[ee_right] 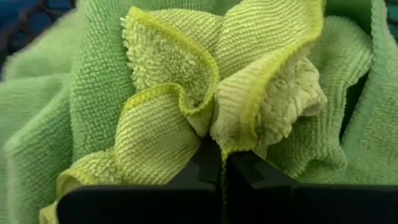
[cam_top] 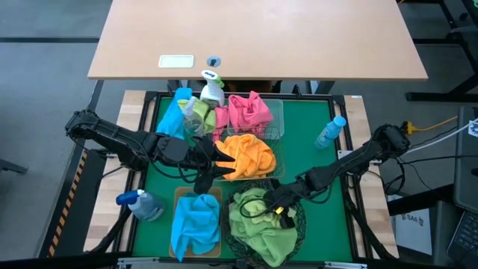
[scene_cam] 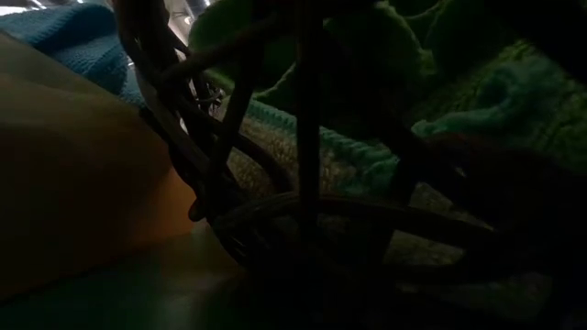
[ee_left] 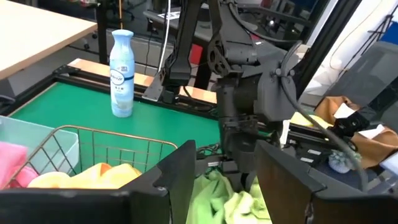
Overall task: Sort microfiber towel by color & place in baskets
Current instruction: Put the green microfiber towel into the black wire basket, then put the blue microfiber towel into the orange bin
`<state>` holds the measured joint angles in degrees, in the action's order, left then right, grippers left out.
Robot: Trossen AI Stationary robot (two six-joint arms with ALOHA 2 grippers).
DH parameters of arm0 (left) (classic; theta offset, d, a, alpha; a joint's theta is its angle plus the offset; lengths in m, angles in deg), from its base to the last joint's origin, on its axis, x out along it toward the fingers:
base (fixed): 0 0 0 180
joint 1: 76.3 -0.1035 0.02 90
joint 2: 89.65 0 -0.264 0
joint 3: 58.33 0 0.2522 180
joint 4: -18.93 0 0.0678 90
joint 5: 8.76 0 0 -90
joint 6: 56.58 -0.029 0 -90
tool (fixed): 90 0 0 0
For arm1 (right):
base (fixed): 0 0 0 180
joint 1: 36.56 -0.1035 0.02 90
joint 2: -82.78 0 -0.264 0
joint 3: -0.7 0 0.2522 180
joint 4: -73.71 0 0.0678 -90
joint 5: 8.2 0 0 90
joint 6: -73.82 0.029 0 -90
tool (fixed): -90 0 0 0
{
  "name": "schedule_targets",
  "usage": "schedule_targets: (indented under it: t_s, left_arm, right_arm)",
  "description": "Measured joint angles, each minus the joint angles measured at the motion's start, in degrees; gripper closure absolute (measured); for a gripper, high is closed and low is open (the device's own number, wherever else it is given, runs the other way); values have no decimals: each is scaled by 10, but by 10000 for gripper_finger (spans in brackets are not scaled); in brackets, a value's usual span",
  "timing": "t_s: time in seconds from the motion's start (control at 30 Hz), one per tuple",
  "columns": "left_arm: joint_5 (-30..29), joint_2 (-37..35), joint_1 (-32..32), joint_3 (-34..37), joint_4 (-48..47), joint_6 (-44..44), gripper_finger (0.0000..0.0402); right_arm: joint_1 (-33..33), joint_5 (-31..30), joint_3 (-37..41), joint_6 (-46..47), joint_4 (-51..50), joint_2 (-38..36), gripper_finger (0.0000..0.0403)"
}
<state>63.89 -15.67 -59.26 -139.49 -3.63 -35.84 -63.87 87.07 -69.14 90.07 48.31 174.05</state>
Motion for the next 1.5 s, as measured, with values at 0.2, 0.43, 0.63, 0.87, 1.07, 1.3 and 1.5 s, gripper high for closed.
schedule_targets:
  t_s: [0.2,0.43,0.63,0.87,1.07,1.3,1.5]
  left_arm:
    - [-15,0,0,0,-13,-4,243]
    - [-15,0,0,0,-13,-4,243]
    - [-15,0,0,0,-19,-4,243]
    - [-15,-8,-2,0,-55,-4,243]
    - [-16,-43,-16,0,-112,1,243]
    - [-41,-96,-40,0,-197,31,243]
    - [-78,-140,-67,0,-289,77,243]
  right_arm:
    - [0,19,-26,0,3,0,329]
    - [0,20,-101,-2,-88,0,224]
    - [0,20,-171,-2,-204,0,184]
    - [0,19,-246,-1,-300,0,182]
    - [0,19,-299,-1,-355,0,182]
    - [0,19,-353,-12,-450,0,182]
    - [0,18,-385,-40,-509,0,182]
